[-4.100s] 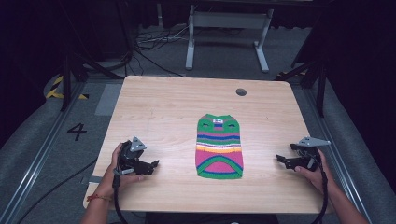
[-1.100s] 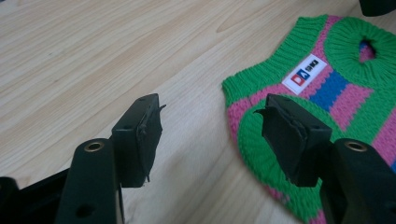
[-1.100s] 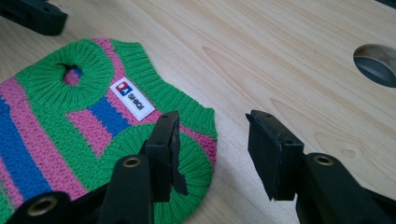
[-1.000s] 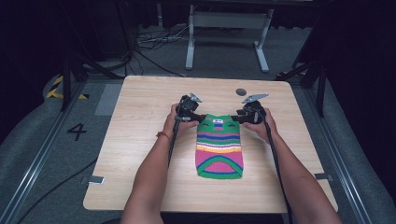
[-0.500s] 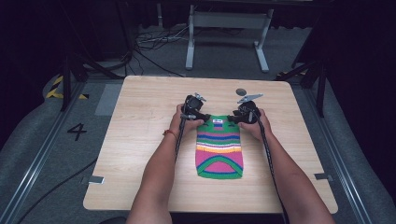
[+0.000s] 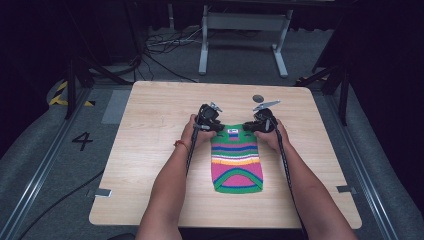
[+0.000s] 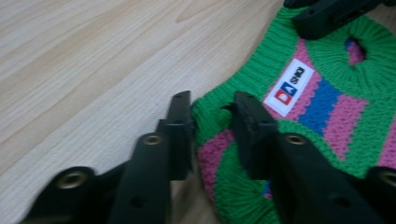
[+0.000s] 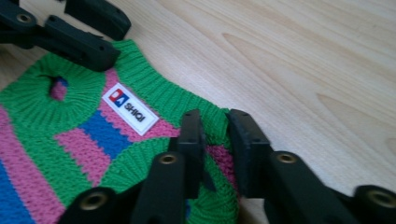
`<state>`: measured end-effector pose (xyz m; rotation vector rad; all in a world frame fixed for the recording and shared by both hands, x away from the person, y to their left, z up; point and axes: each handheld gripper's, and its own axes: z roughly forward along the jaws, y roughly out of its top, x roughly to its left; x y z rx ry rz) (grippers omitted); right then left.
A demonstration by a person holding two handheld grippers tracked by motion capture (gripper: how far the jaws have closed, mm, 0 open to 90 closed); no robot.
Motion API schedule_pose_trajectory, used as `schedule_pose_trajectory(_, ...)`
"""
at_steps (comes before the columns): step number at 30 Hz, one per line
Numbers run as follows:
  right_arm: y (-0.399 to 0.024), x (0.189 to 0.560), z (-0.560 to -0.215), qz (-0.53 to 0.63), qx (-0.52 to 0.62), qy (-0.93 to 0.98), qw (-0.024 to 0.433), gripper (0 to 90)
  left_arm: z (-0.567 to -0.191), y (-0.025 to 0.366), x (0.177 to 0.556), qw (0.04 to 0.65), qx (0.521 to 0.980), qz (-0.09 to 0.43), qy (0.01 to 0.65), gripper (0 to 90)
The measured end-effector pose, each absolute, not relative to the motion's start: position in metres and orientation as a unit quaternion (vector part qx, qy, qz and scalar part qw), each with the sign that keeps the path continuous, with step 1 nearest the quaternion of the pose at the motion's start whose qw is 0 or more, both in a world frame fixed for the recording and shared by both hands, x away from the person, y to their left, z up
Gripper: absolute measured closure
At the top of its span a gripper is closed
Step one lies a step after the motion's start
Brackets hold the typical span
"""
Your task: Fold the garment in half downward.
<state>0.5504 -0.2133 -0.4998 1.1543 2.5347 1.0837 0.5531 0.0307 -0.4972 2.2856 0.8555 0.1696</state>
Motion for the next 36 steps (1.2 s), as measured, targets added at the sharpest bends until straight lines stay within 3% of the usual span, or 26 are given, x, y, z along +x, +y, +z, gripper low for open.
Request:
schedule_pose_trajectory(9,-0.213,0.548,-0.492,0.357,0.374,0.851,0.090,84.1,-0.489,0.028,0.555,0.322,0.893,0.101,0.298,84.3)
schedule_pose_trajectory(19,-0.221,0.538,-0.468,0.397,0.360,0.836,0.117,84.0,-0.464,0.021,0.547,0.331,0.892,0.163,0.262,85.0)
schedule_pose_trajectory(36,-0.232,0.492,-0.436,0.433,0.284,0.846,0.131,82.0,-0.429,0.032,0.492,0.351,0.899,0.175,0.195,84.5)
